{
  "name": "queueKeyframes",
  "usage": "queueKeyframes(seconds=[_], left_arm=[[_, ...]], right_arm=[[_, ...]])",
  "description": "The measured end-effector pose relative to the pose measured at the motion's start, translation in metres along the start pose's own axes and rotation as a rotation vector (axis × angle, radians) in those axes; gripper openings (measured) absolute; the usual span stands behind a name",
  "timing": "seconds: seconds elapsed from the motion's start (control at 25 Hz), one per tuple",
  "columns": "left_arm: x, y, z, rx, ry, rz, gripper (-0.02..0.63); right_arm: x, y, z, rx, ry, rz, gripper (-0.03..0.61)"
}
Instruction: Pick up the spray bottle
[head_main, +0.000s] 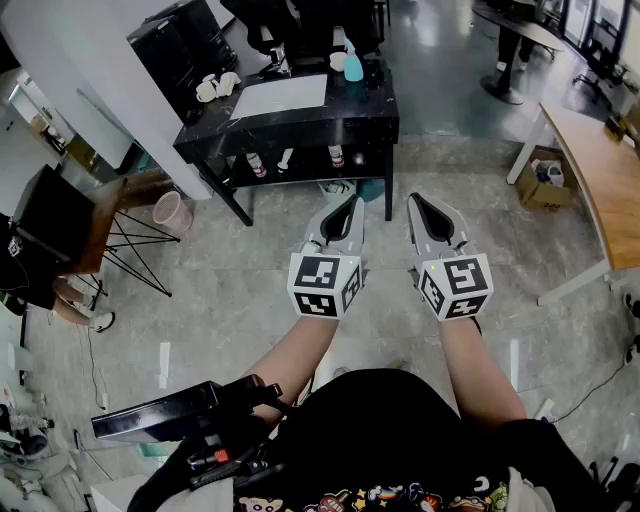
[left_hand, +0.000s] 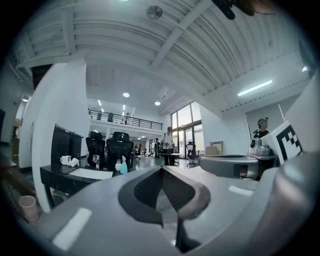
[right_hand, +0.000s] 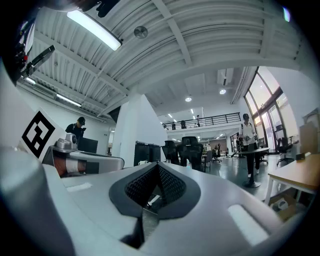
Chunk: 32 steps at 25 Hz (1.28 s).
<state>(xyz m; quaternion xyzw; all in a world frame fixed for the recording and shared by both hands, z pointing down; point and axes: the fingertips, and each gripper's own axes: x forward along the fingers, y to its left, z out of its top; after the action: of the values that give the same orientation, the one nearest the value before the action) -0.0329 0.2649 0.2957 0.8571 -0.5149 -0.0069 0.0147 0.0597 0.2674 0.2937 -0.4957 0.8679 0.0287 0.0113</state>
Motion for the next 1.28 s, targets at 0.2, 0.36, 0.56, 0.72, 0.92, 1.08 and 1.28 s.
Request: queueKeyframes(seconds=[0.2, 0.36, 0.56, 0.72, 0.92, 1.08, 1.28], left_arm=[[0.004, -0.001, -0.002, 0.006, 0.001, -0.005, 0.000], [0.012, -0.001, -0.003, 0.014, 0.008, -0.003, 0.000], [0.030, -0.010, -0.001, 0.016, 0.002, -0.009, 0.000], [0.051, -0.024, -0.005, 0.009, 0.005, -0.013, 0.000], [0.086, -0.045, -0.015, -0.003, 0.017, 0.001, 0.000], [0.110, -0.064, -0.020, -0.003, 0.020, 0.003, 0.000], [0.132, -0.075, -0.023, -0.001, 0.038, 0.007, 0.000]], right_arm=[[0.003, -0.001, -0.004, 0.004, 0.003, 0.012, 0.023], [0.007, -0.008, -0.005, -0.001, 0.002, 0.008, 0.023], [0.008, -0.024, -0.003, -0.015, -0.016, 0.014, 0.023], [0.008, -0.046, -0.007, -0.010, -0.021, 0.020, 0.023], [0.010, -0.083, -0.016, -0.005, -0.003, 0.049, 0.025], [0.011, -0.110, -0.020, -0.002, -0.001, 0.082, 0.025], [0.017, -0.139, -0.022, 0.021, -0.001, 0.085, 0.025]])
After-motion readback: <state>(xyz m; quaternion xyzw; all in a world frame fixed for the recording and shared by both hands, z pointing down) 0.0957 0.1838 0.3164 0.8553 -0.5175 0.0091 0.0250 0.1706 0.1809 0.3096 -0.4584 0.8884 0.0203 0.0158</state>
